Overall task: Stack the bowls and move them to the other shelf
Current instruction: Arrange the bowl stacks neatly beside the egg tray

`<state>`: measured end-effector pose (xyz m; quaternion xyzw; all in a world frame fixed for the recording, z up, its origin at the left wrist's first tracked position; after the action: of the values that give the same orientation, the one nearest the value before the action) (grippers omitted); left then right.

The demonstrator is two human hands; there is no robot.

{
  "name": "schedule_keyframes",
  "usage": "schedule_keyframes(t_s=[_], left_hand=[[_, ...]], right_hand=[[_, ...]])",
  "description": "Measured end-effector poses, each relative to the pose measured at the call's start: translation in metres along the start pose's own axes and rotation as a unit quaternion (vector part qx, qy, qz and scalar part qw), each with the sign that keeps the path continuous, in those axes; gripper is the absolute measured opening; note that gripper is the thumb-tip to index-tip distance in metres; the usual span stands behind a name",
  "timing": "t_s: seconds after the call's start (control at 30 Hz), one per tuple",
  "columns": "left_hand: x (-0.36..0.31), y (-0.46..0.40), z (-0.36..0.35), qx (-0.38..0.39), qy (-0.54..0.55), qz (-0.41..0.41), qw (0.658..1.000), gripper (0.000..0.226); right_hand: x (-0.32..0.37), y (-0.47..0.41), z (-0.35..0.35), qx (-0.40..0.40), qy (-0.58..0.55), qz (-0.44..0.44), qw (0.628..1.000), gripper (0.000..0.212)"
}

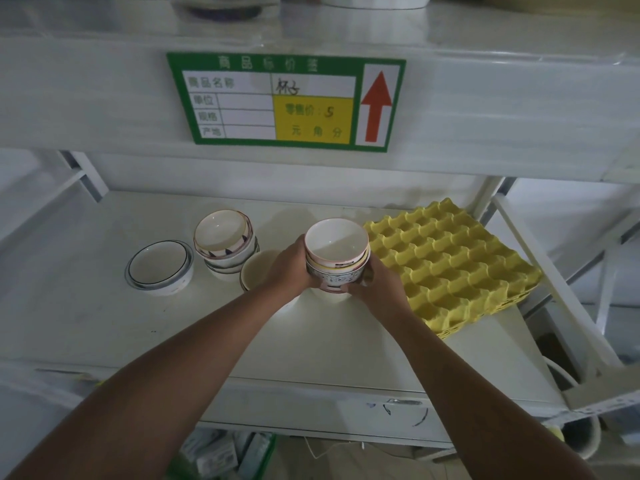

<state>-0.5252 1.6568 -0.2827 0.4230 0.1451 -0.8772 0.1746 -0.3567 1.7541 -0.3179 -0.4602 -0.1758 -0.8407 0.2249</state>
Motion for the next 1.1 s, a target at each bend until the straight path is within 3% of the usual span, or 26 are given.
schedule_keyframes(t_s=[0.7, 1.0, 1.1], left_hand=[[0.004, -0.007, 0.002, 0.012, -0.032, -0.008, 0.999, 0.091], [0.004, -0.008, 0.006, 0.041, -0.025, -0.014, 0.999, 0.096], [0.002, -0.009, 0.009, 0.063, -0.030, -0.018, 0.997, 0.100]], right_hand=[[0.004, -0.001, 0.004, 0.019, 0.039, -0.024, 0.999, 0.069], [0.011, 0.002, 0.016, 0.009, -0.007, 0.012, 1.000, 0.075], [0.014, 0.003, 0.020, 0.031, -0.049, 0.026, 0.998, 0.087]])
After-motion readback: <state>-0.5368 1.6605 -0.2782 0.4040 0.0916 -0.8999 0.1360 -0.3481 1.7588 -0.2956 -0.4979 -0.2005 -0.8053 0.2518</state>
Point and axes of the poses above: each hand's wrist, its own y-axis away from the middle knuckle, its own z-axis out of the back of the hand, x = y × z, the point moved 4 cm from there along -y, towards the middle knuckle, and after that the axes turned 6 degrees about -z, right-handed, at the moved point
